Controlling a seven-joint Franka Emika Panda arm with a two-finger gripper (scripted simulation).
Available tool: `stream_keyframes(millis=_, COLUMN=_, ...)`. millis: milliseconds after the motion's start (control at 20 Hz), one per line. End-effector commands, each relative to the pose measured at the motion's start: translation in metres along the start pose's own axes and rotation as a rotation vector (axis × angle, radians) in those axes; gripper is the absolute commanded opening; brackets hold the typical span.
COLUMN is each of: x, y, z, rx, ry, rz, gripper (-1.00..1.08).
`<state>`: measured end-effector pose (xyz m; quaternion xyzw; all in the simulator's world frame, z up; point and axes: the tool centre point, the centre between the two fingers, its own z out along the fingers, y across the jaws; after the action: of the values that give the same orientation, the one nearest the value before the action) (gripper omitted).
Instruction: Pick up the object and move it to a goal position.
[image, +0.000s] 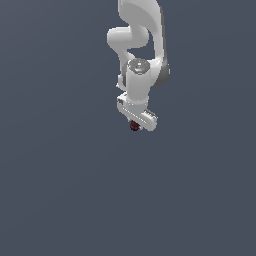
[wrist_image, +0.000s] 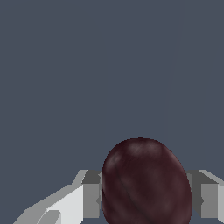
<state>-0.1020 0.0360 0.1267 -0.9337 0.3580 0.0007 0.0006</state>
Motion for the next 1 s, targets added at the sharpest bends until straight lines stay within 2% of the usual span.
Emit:
stream_keyframes(millis=0, x=0.001, y=0.005, z=-0.025, rx=0.000, ry=0.001, rz=0.001, gripper=-1.00)
stream_keyframes(millis=950, x=0.008, y=0.041, z=-0.218, rx=-0.002, ry=0.003, rz=0.002, gripper=-1.00)
